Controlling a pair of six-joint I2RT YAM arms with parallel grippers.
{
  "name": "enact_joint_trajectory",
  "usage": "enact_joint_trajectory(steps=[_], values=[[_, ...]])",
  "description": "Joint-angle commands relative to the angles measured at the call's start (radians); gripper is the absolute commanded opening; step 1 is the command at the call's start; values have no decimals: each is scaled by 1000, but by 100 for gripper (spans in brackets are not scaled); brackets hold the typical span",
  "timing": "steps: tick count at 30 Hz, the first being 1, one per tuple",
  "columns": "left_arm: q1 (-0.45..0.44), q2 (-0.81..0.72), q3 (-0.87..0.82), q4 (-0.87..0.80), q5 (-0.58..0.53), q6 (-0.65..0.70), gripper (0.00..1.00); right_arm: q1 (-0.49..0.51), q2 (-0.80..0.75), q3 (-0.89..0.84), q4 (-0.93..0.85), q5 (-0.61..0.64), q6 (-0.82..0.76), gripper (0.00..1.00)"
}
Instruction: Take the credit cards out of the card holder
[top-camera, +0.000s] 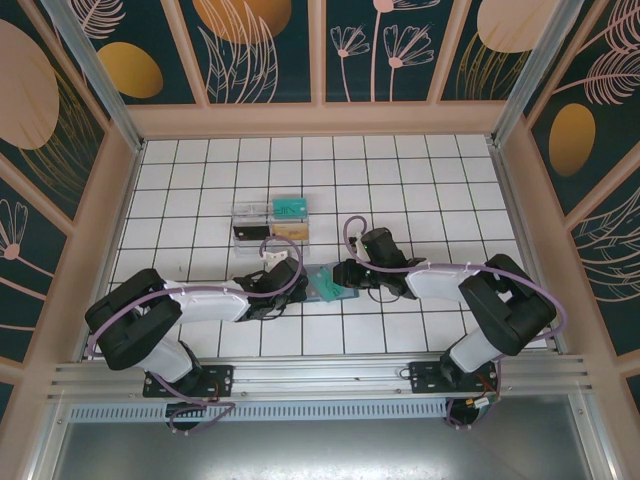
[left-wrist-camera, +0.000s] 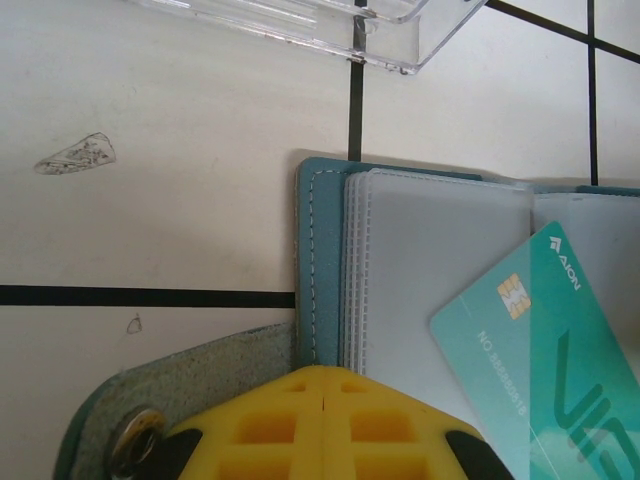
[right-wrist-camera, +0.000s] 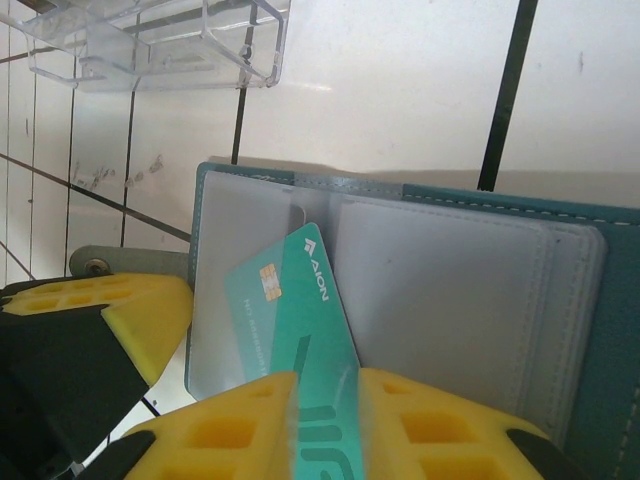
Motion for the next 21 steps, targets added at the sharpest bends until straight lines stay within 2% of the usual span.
enact_joint_trajectory(steps=[1,8,21], values=[[-2,-37,16,-58,-25,19,0,4,8,11,-5,2,-22,25],[-32,-80,69,-47,1,74,0,3,2,20,-28,30,-38,27],[-52,115,140,-50,21,58,0,-20,37,25,-26,6,-64,28]])
